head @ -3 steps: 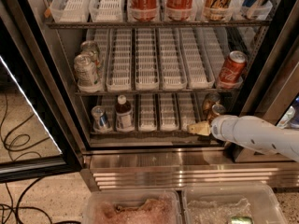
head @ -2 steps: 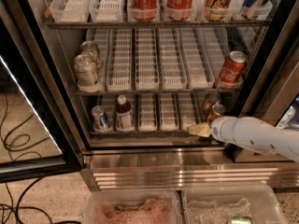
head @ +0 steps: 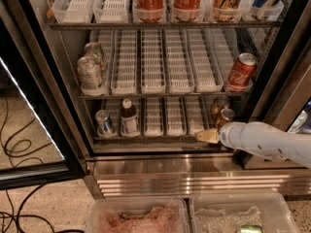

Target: Pick orange can from bottom shelf of fridge

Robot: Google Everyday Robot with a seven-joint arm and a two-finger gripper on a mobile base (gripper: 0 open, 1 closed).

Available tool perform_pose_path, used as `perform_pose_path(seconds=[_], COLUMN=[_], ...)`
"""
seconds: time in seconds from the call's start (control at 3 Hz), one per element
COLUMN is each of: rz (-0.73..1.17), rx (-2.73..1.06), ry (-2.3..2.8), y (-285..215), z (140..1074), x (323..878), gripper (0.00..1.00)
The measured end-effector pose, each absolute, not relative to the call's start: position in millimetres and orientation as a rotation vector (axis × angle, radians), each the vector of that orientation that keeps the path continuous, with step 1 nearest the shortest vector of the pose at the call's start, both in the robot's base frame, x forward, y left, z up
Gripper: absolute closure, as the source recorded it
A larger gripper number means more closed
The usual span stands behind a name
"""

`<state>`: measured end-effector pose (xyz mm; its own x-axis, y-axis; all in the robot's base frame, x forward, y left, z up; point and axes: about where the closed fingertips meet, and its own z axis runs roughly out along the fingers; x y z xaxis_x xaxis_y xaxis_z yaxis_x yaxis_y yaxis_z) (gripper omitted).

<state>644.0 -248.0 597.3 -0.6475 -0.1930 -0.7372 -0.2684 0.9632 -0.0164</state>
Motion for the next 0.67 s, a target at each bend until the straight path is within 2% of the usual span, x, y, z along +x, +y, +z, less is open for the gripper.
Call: perform_pose_path(seconds=[0.67], rz=[0.042], rx=[-0.396], ry=[2.224], y=[-244.8], z=[605.6], x=[651.8], gripper=[0.00])
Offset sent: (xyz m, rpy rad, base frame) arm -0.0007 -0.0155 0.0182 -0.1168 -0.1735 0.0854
